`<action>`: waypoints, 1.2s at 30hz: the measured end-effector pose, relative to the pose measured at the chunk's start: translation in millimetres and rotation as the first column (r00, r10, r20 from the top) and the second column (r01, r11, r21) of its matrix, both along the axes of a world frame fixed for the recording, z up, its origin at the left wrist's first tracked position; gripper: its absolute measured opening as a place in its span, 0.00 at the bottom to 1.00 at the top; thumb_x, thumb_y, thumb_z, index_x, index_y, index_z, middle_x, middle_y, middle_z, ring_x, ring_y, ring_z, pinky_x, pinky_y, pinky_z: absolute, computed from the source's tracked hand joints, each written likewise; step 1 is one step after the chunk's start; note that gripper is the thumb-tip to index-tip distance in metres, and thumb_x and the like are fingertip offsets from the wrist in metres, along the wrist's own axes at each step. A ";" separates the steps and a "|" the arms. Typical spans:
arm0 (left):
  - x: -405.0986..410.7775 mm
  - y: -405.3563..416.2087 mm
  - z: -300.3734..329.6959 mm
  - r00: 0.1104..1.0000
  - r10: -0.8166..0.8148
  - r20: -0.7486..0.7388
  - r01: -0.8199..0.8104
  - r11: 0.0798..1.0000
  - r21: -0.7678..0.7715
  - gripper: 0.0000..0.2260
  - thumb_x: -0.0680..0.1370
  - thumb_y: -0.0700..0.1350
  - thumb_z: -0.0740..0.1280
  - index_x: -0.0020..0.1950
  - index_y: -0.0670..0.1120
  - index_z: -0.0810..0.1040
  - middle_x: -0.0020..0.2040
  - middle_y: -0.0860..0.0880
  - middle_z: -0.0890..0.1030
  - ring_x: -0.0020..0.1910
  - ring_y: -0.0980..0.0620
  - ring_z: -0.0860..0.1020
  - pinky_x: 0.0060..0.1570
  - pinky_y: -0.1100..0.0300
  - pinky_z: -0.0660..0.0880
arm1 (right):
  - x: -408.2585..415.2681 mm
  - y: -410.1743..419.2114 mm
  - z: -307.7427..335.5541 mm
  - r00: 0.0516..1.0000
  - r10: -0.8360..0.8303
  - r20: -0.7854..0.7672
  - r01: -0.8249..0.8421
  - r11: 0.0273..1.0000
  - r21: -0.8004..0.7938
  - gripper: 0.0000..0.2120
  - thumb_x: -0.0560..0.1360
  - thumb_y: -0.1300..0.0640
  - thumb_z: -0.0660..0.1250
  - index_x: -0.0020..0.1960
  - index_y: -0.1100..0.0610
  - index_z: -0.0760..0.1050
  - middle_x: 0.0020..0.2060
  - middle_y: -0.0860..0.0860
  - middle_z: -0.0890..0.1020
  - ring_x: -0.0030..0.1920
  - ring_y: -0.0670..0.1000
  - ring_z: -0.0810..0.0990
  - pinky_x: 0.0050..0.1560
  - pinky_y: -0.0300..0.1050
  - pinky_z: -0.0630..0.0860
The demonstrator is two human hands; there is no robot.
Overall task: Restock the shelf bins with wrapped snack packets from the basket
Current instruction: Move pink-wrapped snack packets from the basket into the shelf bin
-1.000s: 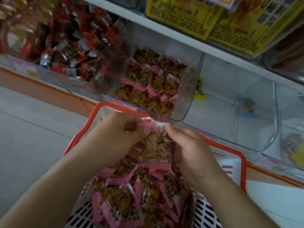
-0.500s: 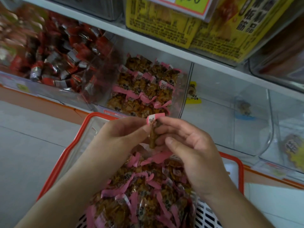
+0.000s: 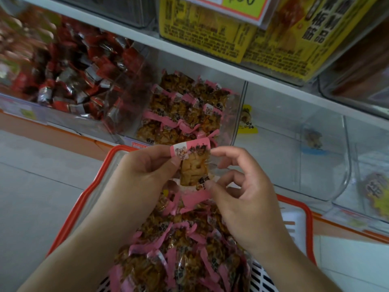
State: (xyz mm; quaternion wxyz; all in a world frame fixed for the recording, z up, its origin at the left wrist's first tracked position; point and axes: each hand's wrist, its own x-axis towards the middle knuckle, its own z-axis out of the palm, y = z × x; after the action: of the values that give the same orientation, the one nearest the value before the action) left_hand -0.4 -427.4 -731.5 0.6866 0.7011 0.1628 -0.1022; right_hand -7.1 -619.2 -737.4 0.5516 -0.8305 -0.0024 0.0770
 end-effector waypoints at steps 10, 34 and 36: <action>-0.9 4.9 -1.1 0.995 0.039 -0.090 -0.042 0.999 -0.033 0.08 0.83 0.41 0.67 0.51 0.46 0.87 0.44 0.46 0.89 0.45 0.46 0.88 0.51 0.52 0.83 | -3.2 2.2 3.3 0.986 0.166 0.008 -0.163 0.976 -0.142 0.34 0.74 0.57 0.81 0.70 0.27 0.74 0.36 0.40 0.74 0.37 0.48 0.76 0.45 0.39 0.79; 4.9 59.2 -3.2 0.958 0.025 -0.286 0.186 0.704 0.686 0.20 0.81 0.52 0.65 0.69 0.50 0.63 0.67 0.46 0.69 0.66 0.43 0.68 0.62 0.51 0.68 | 156.1 141.1 -78.4 0.985 0.119 -0.127 -0.159 0.912 -0.379 0.25 0.68 0.55 0.85 0.59 0.44 0.78 0.48 0.46 0.83 0.50 0.51 0.83 0.49 0.45 0.81; 3.9 59.8 -4.7 0.964 0.032 -0.263 0.167 0.699 0.696 0.19 0.80 0.52 0.65 0.68 0.50 0.64 0.65 0.46 0.69 0.65 0.43 0.68 0.60 0.52 0.67 | 158.5 142.7 -77.1 0.976 0.164 -0.146 -0.213 0.870 -0.444 0.23 0.68 0.51 0.84 0.57 0.44 0.76 0.49 0.47 0.83 0.51 0.53 0.83 0.50 0.50 0.82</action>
State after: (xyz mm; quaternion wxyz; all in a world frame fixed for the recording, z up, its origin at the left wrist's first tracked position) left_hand 3.5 -367.6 -736.1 0.3310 0.8981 0.2502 -0.1457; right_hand 151.4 -476.4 -814.5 0.3298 -0.9276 -0.0369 0.1716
